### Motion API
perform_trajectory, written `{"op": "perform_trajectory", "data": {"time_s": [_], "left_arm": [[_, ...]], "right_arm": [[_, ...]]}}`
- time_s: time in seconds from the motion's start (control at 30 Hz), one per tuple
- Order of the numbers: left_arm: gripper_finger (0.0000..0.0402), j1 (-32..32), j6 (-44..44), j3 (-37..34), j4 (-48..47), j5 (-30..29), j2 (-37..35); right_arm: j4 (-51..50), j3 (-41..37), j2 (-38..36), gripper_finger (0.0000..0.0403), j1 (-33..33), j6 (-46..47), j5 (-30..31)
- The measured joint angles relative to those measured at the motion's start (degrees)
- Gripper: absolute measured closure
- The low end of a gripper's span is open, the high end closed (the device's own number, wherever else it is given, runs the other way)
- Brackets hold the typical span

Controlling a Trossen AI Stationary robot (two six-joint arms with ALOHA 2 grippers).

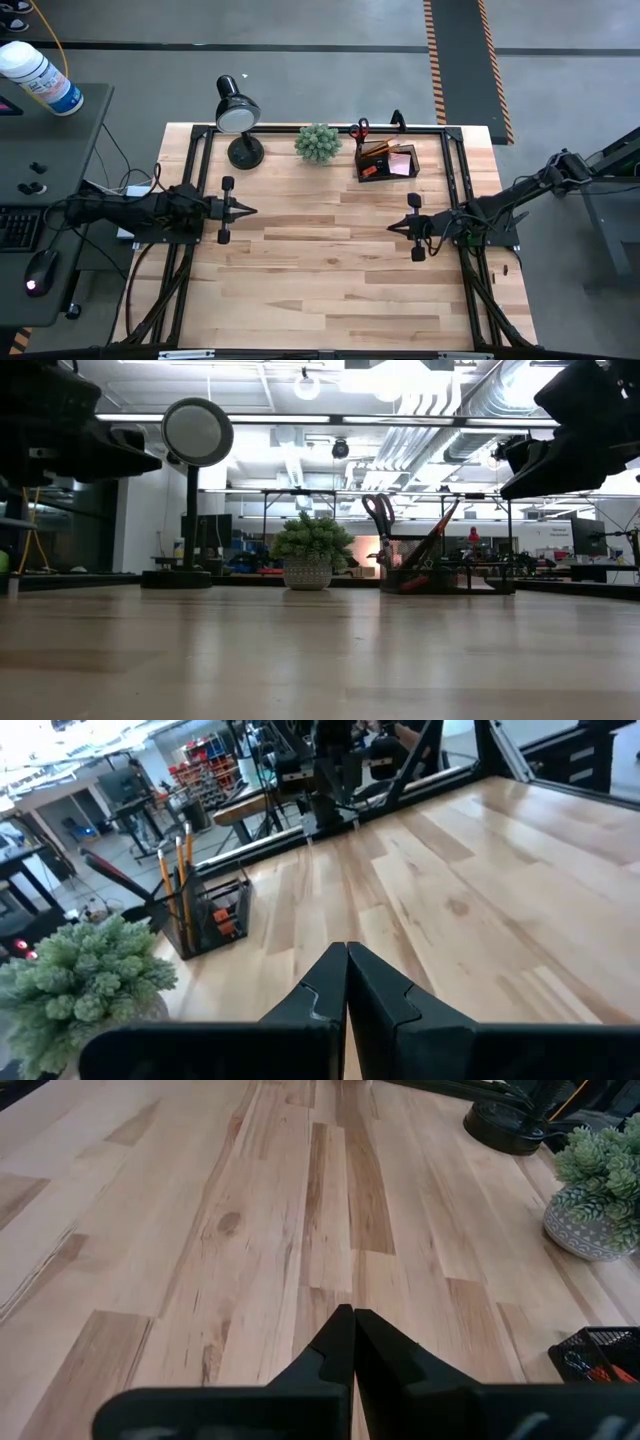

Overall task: Pick and place office supplies into organizer
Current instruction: Return To Home Position

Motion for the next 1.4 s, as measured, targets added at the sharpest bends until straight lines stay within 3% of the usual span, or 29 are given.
{"op": "perform_trajectory", "data": {"time_s": [0.3, 0.67, 0.93, 1.03, 1.23, 1.4], "left_arm": [[0.0401, 0.02, 1.66, 0.00, 0.15, -1.07, -0.20], [0.0401, 0.00, 1.62, 0.00, 0.09, 0.00, -0.11], [0.0401, 0.00, 2.10, 0.00, 0.04, 0.03, -0.11], [0.0401, 0.00, 2.07, 0.00, 0.04, 0.04, -0.11], [0.0401, 0.00, 2.07, 0.00, 0.04, 0.02, -0.11], [0.0401, 0.00, 2.07, 0.00, 0.03, 0.02, -0.11]], "right_arm": [[7.86, -5.75, 0.02, 0.0402, 0.00, -0.19, -0.15], [12.12, -5.94, -1.15, 0.0403, 0.04, -6.60, -0.86], [3.19, -5.94, -14.22, 0.0403, -1.74, -8.96, -1.30], [2.16, -5.94, -20.08, 0.0403, -3.95, -8.32, -5.37], [5.53, -5.94, -25.18, 0.0403, -9.87, -9.05, -23.92], [5.40, -5.94, -25.25, 0.0403, -15.77, -9.49, -25.69]]}}
